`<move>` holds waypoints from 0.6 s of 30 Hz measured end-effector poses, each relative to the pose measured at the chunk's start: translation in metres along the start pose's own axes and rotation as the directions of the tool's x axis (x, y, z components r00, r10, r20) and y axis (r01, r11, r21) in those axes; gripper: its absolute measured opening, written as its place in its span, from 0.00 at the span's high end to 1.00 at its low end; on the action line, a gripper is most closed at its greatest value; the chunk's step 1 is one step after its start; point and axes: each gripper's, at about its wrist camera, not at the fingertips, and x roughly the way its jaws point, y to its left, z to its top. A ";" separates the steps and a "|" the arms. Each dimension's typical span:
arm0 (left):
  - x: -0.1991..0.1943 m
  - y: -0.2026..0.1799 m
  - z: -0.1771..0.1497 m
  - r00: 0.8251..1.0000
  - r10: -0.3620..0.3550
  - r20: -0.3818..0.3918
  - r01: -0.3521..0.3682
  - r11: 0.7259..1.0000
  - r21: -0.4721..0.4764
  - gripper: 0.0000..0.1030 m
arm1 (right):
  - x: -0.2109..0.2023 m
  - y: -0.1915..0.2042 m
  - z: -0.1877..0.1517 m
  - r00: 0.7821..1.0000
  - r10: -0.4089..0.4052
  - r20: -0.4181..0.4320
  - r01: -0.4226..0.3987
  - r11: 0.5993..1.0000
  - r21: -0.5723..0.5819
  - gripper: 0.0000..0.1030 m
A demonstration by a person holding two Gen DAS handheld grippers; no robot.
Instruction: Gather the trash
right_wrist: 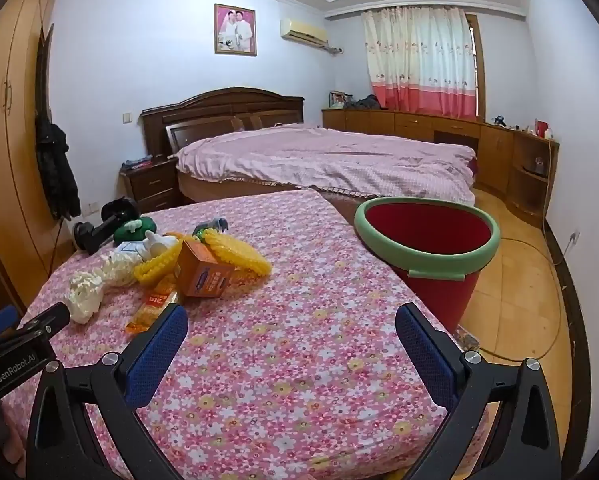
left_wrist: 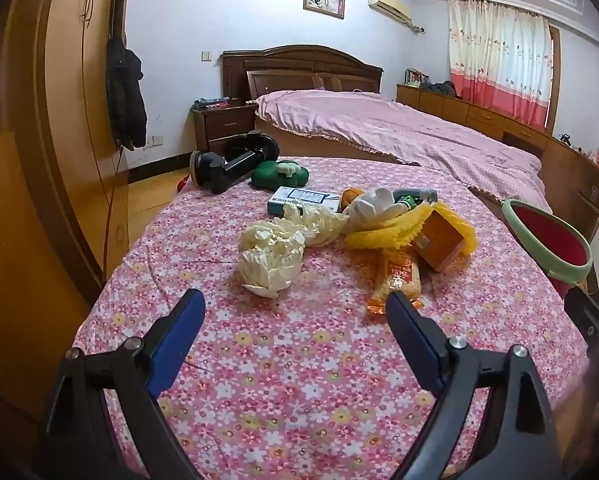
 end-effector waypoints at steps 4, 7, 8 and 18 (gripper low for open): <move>0.001 0.001 0.001 1.000 0.000 -0.018 0.000 1.000 -0.010 0.11 | -0.001 0.000 -0.002 1.000 0.000 0.007 0.000 1.000 0.003 0.00; 0.000 0.003 0.001 1.000 -0.003 -0.015 0.003 1.000 -0.009 0.11 | -0.003 0.000 -0.003 1.000 -0.002 0.006 0.002 1.000 0.003 0.00; 0.000 0.003 0.002 1.000 -0.004 -0.014 0.004 1.000 -0.009 0.11 | -0.002 0.000 0.001 1.000 -0.002 0.006 0.002 1.000 0.001 0.00; 0.003 0.003 0.003 1.000 0.005 -0.016 -0.005 1.000 -0.006 0.11 | 0.000 -0.001 0.000 1.000 0.001 -0.004 -0.001 1.000 0.008 0.00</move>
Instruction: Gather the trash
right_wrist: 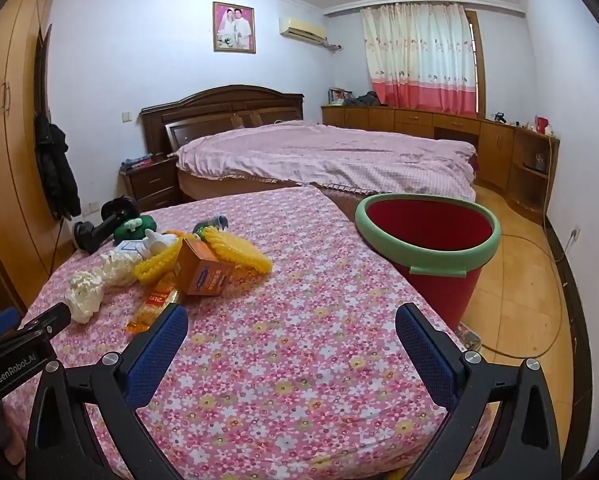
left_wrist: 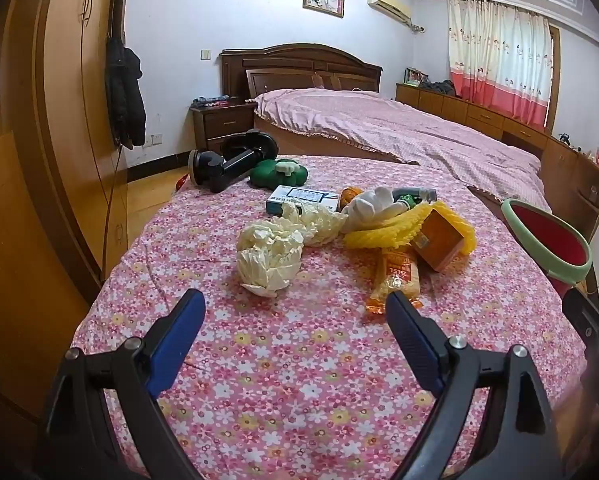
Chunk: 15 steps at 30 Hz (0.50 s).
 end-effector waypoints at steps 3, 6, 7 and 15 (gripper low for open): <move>0.001 -0.003 -0.003 1.000 0.000 0.000 0.000 1.000 0.000 0.11 | 0.000 0.000 0.000 1.000 -0.002 0.000 0.002 1.000 -0.002 0.00; 0.001 -0.003 -0.003 1.000 -0.001 -0.001 0.001 1.000 0.000 0.11 | 0.000 0.000 0.000 1.000 -0.001 -0.003 0.001 1.000 -0.004 0.00; 0.001 -0.003 -0.003 1.000 -0.001 -0.001 0.001 1.000 -0.001 0.11 | 0.000 0.000 0.000 1.000 -0.002 -0.003 0.002 1.000 -0.004 0.00; 0.002 -0.003 -0.004 1.000 -0.001 -0.002 0.001 1.000 -0.002 0.11 | 0.001 0.000 -0.001 1.000 -0.003 -0.004 0.003 1.000 -0.005 0.00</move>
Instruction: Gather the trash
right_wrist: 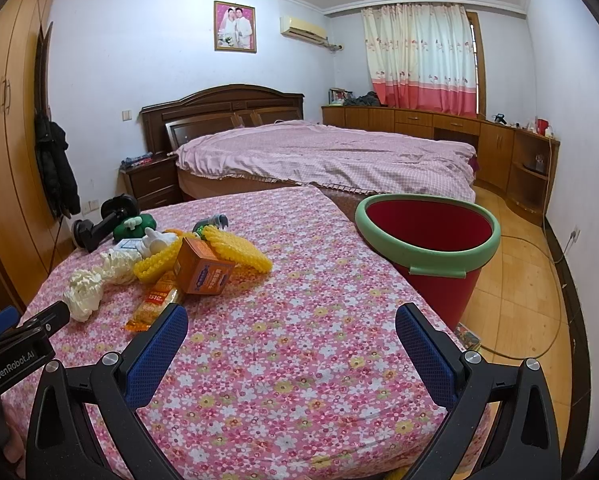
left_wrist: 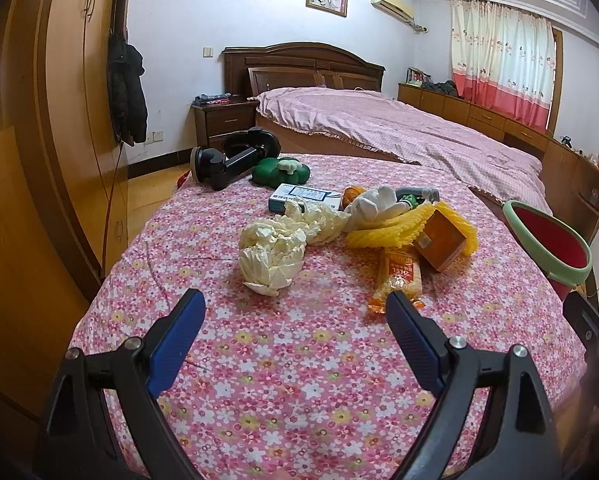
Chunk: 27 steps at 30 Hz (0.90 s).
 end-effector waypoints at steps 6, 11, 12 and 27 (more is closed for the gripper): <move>0.000 0.001 -0.003 1.000 0.000 0.000 0.000 1.000 -0.003 0.11 | 0.000 0.000 0.000 1.000 0.000 -0.001 0.000 1.000 -0.001 0.00; 0.000 0.002 -0.002 1.000 -0.001 -0.002 0.001 1.000 -0.004 0.11 | 0.000 0.000 0.000 1.000 0.001 -0.002 -0.001 1.000 0.000 0.00; 0.000 0.002 -0.002 1.000 -0.001 -0.002 0.001 1.000 -0.004 0.11 | 0.000 0.001 0.001 1.000 0.001 -0.003 -0.001 1.000 0.000 0.00; 0.001 0.004 -0.003 1.000 -0.001 -0.007 0.001 1.000 -0.010 0.11 | 0.002 0.001 -0.002 1.000 0.001 -0.012 -0.001 1.000 -0.001 0.00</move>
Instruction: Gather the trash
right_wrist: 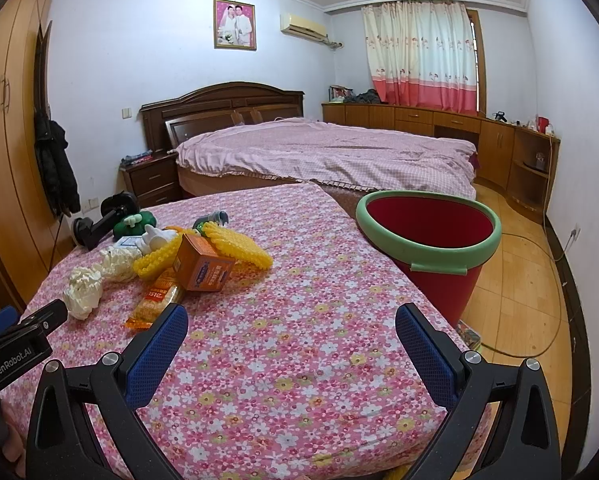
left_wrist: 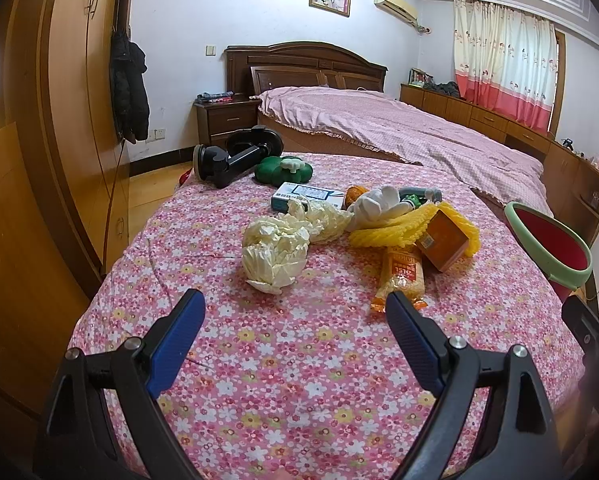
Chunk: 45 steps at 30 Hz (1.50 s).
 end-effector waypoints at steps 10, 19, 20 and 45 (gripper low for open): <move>-0.001 0.001 0.000 1.000 0.000 0.000 0.000 1.000 -0.002 0.11 | 0.000 0.000 -0.001 1.000 -0.001 0.000 0.001 1.000 0.000 0.00; 0.000 0.002 0.000 1.000 0.000 -0.002 0.000 1.000 -0.003 0.11 | 0.000 0.000 0.000 1.000 -0.001 -0.001 0.001 1.000 0.001 0.00; 0.000 0.002 0.000 1.000 -0.001 -0.002 0.001 1.000 -0.003 0.11 | 0.000 0.000 0.000 1.000 -0.001 -0.001 0.001 1.000 0.001 0.00; 0.034 0.027 0.020 0.993 -0.001 -0.120 -0.004 0.999 -0.043 0.11 | 0.024 0.005 0.019 0.991 0.126 -0.052 -0.127 0.992 -0.006 0.00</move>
